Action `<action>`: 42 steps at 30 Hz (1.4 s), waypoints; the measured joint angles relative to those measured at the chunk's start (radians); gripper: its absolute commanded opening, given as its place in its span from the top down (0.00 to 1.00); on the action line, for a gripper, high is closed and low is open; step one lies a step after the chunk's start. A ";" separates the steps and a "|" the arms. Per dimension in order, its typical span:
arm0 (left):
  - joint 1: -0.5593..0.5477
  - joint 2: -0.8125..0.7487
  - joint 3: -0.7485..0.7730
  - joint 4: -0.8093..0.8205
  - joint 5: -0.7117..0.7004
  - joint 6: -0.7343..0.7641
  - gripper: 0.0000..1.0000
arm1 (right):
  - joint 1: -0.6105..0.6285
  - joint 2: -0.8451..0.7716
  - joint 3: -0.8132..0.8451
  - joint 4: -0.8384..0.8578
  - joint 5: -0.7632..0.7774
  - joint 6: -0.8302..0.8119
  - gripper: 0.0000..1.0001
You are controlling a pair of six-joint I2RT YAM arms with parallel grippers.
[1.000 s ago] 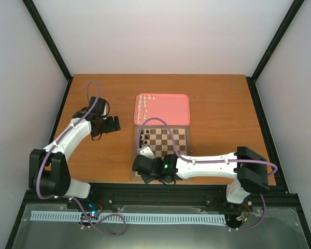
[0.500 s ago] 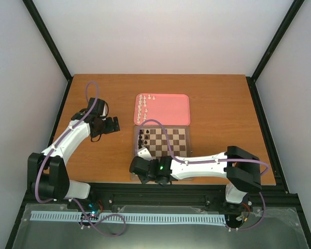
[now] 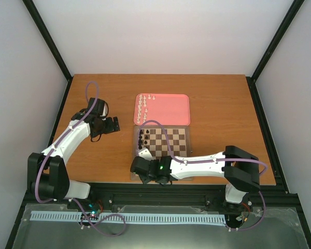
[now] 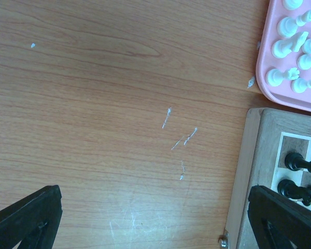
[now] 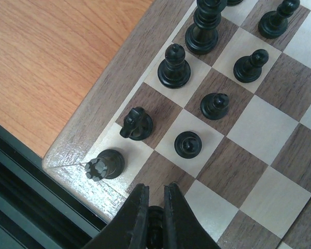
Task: Set up the chess pieces on the board
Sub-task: Place the chess piece on the chessboard.
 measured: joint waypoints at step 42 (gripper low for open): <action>0.000 0.021 0.000 0.000 -0.003 0.000 0.00 | -0.026 0.067 0.037 0.013 -0.025 -0.051 0.85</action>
